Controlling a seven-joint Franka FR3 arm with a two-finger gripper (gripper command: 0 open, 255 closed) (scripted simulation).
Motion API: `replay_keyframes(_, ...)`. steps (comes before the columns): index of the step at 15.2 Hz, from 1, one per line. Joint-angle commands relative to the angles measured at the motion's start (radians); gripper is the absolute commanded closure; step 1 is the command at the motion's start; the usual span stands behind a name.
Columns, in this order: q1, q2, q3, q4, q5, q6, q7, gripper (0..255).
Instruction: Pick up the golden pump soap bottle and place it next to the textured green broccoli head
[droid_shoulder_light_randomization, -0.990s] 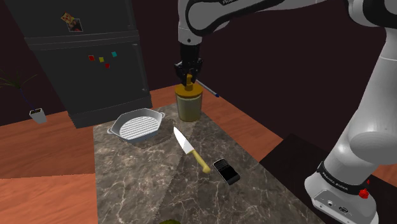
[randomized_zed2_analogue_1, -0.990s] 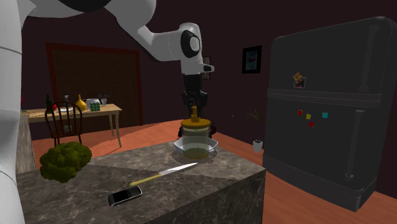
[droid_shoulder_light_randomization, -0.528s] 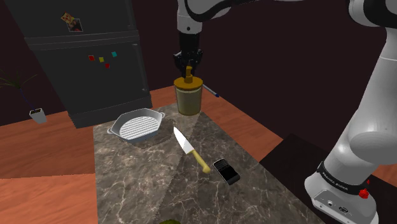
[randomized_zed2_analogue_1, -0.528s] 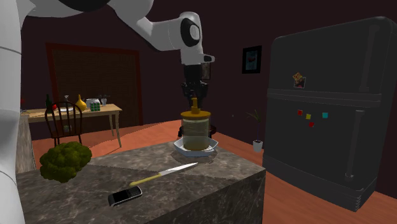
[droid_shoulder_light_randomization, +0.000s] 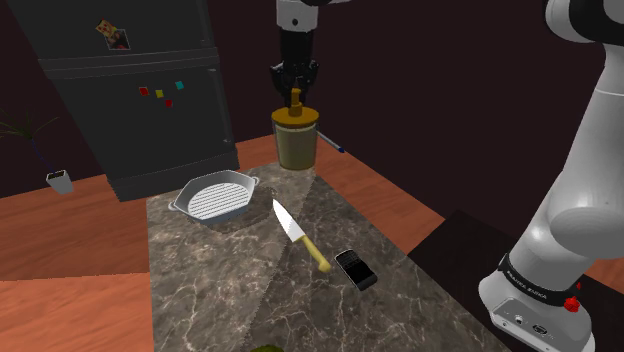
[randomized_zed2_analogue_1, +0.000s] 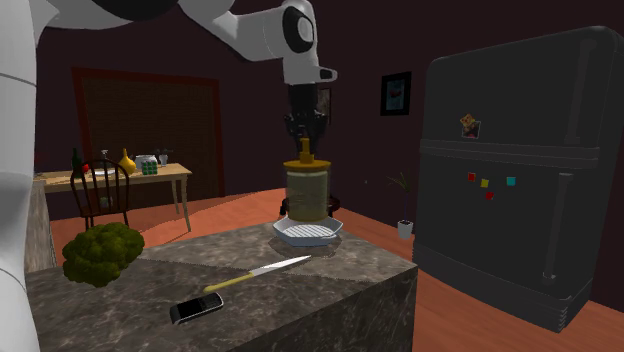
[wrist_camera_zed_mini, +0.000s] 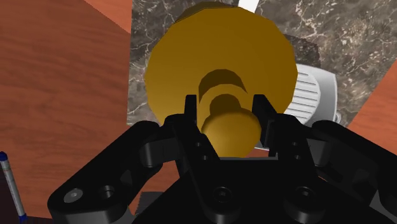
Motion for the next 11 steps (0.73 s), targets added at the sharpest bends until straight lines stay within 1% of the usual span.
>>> replay_keyframes(1,0.0,0.003,0.0,0.035,-0.001,-0.031,-0.002,255)
replay_keyframes(11,0.014,0.05,0.004,0.234,-0.016,-0.186,0.001,255)
